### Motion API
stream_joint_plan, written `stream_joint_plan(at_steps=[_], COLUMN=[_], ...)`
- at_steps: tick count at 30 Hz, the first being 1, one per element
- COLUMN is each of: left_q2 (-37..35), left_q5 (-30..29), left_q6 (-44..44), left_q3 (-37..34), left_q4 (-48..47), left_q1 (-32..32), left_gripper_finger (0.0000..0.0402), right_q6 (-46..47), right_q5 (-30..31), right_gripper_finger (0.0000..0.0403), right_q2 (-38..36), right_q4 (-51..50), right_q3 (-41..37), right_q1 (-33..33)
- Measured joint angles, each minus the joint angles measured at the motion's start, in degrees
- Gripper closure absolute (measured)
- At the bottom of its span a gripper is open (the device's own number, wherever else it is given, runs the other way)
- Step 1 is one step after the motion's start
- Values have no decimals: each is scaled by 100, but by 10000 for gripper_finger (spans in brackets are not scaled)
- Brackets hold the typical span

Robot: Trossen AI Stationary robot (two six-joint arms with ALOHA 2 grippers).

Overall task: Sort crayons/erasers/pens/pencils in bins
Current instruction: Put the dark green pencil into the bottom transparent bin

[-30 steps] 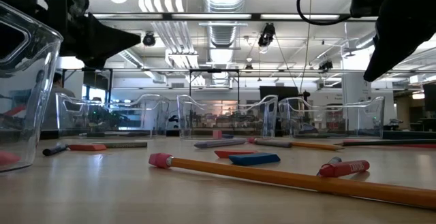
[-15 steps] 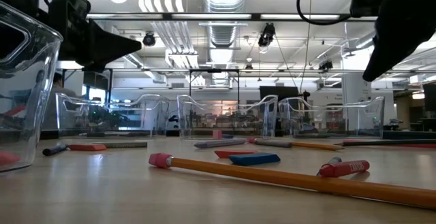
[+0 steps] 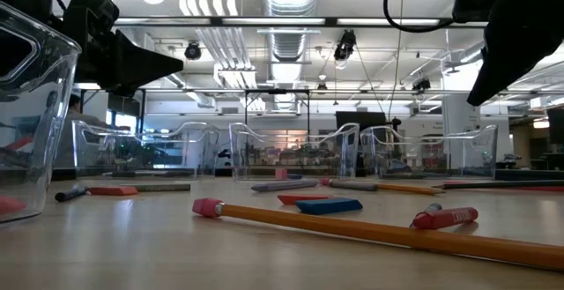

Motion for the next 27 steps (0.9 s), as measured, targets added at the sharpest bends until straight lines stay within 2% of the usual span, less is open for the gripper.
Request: stream_joint_plan(at_steps=[27], left_q2=[109], left_q5=[3], left_q6=[2], left_q3=[-2], left_q4=[-4], left_q1=[0], left_gripper_finger=[402], right_q6=[-138], right_q5=[-259], right_gripper_finger=[154], right_q2=[-2], right_q4=[114], right_q3=[-226], right_q1=[0])
